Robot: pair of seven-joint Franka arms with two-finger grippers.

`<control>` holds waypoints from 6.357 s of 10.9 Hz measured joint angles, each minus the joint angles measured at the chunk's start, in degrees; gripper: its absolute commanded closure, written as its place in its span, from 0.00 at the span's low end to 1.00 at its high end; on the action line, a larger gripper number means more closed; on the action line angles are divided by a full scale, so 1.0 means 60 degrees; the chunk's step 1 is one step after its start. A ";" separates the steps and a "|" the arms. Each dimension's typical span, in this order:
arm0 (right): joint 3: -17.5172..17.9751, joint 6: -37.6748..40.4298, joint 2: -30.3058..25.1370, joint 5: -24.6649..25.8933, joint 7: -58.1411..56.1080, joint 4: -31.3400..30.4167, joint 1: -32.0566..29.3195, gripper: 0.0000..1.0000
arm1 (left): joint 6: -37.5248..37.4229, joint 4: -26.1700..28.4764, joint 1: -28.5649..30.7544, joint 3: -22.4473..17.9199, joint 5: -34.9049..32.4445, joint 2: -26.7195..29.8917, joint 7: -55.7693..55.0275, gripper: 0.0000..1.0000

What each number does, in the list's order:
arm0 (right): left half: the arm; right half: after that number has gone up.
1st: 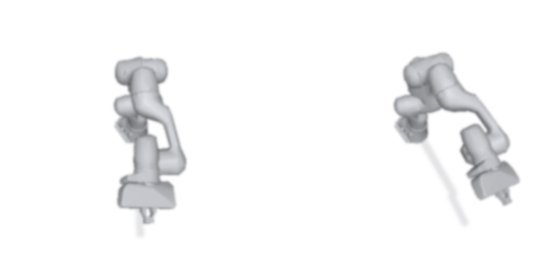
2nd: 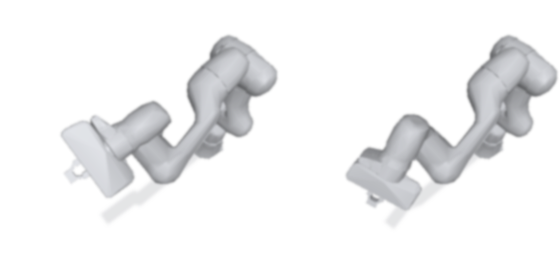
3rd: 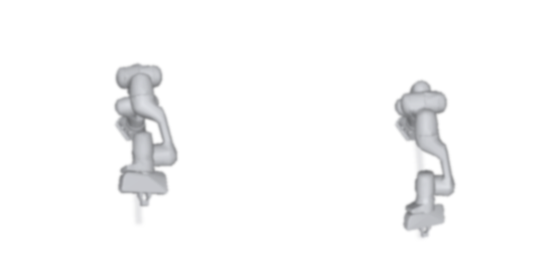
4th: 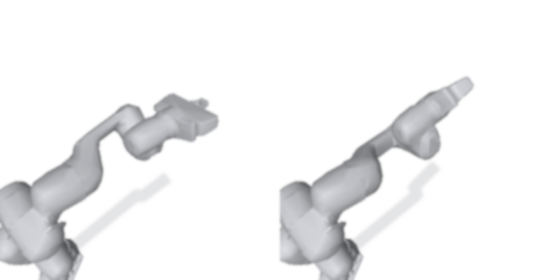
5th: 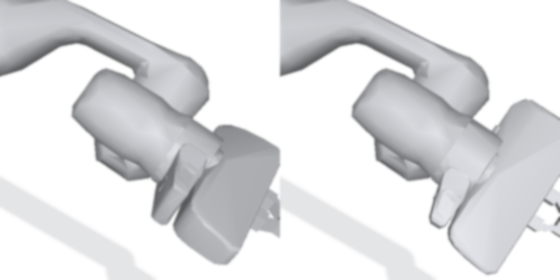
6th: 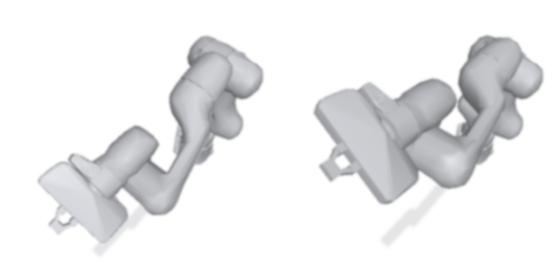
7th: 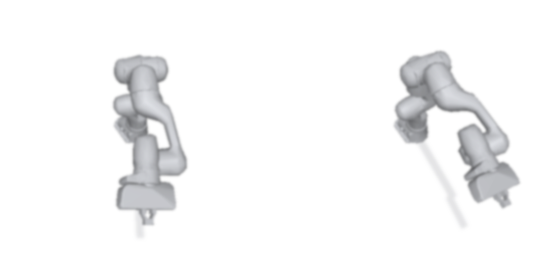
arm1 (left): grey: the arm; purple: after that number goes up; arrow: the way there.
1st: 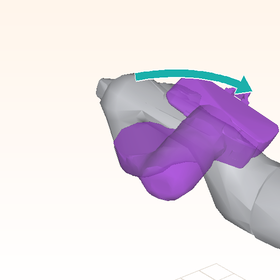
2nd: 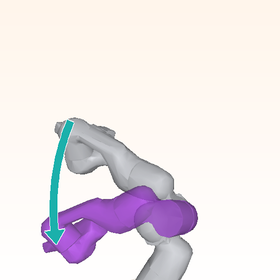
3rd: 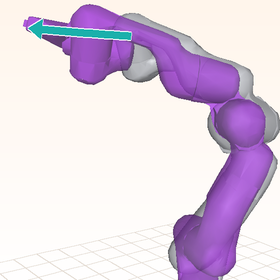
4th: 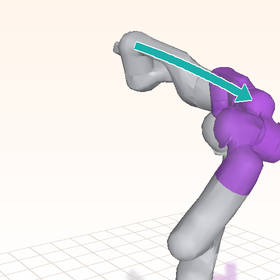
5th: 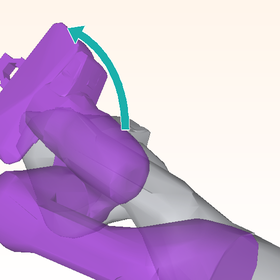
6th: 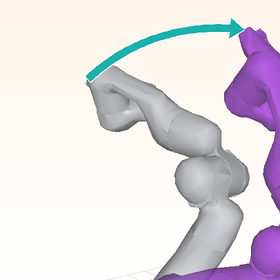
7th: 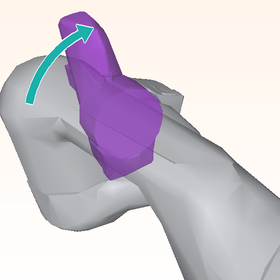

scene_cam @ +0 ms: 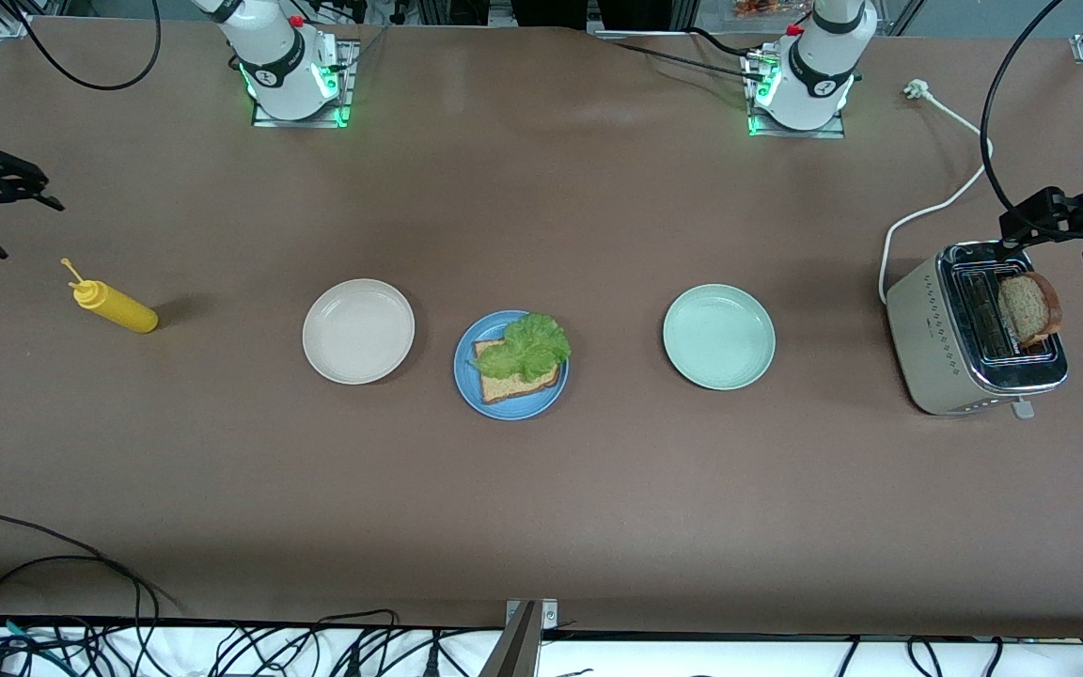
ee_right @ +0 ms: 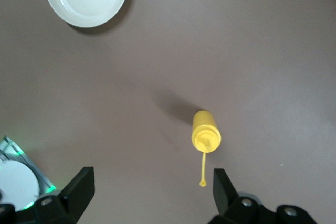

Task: Make sandwich in blue plate with both arms
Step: 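Move the right gripper toward the yellow mustard bottle, then close the right gripper around the yellow mustard bottle, then lift the mustard bottle off the table with the right gripper, then carry the mustard bottle over the blue plate with the right gripper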

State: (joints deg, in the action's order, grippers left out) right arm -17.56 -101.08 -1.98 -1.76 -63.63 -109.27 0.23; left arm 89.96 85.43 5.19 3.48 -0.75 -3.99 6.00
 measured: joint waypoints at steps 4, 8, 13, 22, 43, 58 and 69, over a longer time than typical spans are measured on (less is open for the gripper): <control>-0.0974 -0.0857 0.1044 -0.2151 -0.5300 -0.0158 -0.0839 0.00 | 0.0000 0.0000 -0.0001 0.0035 0.0000 0.0000 0.0000 0.00; -0.1248 -0.1255 0.2628 -0.3431 -0.9715 0.0555 -0.1522 0.00 | 0.0000 -0.0006 -0.0001 0.0044 0.0000 0.0001 0.0000 0.00; -0.1213 -0.1148 0.4430 -0.3530 -1.3578 0.1855 -0.1657 0.00 | 0.0000 -0.0015 -0.0001 0.0045 0.0000 -0.0001 0.0000 0.00; -0.1203 -0.0926 0.6539 -0.4978 -1.5419 0.2567 -0.1838 0.00 | 0.0000 -0.0020 -0.0001 0.0045 0.0000 -0.0003 0.0000 0.00; -0.1185 0.0438 0.6765 -0.5023 -1.5428 0.1962 -0.1879 0.40 | 0.0000 -0.0020 -0.0002 0.0045 0.0000 -0.0003 0.0000 0.00; -0.1262 0.0713 0.4088 -0.3122 -1.0744 0.1612 -0.0020 0.76 | 0.0000 -0.0020 -0.0003 0.0048 0.0000 -0.0004 0.0000 0.00; -0.1154 0.1437 0.3413 0.1343 -0.1007 0.2666 0.4854 0.76 | -0.0001 -0.0021 0.0002 0.0042 0.0000 -0.0009 0.0000 0.00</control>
State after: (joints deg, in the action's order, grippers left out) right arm -24.48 -92.46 18.50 6.30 -69.67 -93.28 29.35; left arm 89.95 85.31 5.21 3.74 -0.75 -4.04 6.00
